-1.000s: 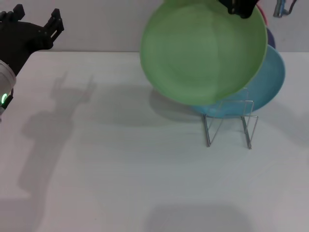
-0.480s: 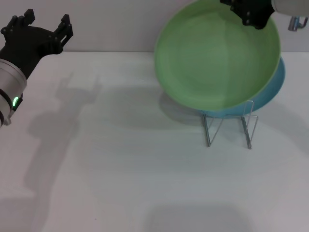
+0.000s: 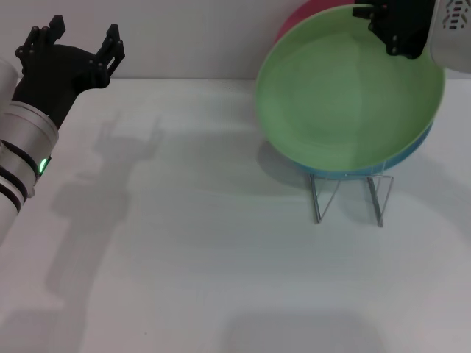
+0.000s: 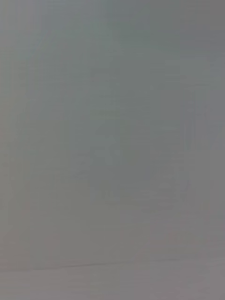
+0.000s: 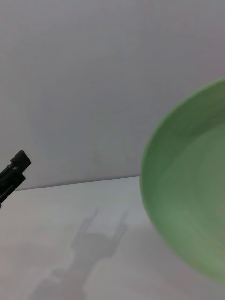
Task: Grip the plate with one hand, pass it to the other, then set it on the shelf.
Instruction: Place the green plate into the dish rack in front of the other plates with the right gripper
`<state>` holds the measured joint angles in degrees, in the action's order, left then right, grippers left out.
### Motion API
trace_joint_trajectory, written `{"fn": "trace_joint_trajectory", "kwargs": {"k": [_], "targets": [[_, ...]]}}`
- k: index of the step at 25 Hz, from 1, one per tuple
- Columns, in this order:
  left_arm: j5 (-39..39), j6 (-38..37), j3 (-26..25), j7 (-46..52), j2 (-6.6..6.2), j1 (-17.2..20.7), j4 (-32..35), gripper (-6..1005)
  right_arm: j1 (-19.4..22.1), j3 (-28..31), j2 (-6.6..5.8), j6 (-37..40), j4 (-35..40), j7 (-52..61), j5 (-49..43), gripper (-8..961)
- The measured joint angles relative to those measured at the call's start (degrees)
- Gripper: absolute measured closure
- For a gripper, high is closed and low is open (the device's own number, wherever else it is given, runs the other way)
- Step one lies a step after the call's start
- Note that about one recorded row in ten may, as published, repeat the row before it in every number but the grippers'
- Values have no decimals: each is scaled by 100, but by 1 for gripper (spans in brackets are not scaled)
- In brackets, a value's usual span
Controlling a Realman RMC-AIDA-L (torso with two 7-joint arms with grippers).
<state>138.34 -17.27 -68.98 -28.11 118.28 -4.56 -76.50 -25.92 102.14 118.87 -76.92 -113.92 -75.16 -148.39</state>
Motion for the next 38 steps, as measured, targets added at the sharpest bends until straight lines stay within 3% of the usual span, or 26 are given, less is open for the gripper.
{"fn": "trace_joint_trajectory", "kwargs": {"k": [25, 28, 33, 38], "targets": [[-34, -163, 261, 30, 8, -286, 409, 231, 776, -487, 18, 200, -251, 27, -263, 924], [-41, -163, 263, 32, 13, -372, 484, 231, 854, -707, 22, 250, -258, 198, -578, 889], [-44, -163, 263, 47, 25, -553, 666, 231, 946, -936, 22, 237, -256, 409, -855, 696], [-45, -213, 300, 126, 28, -666, 838, 231, 1080, -1081, 23, 202, -264, 466, -965, 593]]}}
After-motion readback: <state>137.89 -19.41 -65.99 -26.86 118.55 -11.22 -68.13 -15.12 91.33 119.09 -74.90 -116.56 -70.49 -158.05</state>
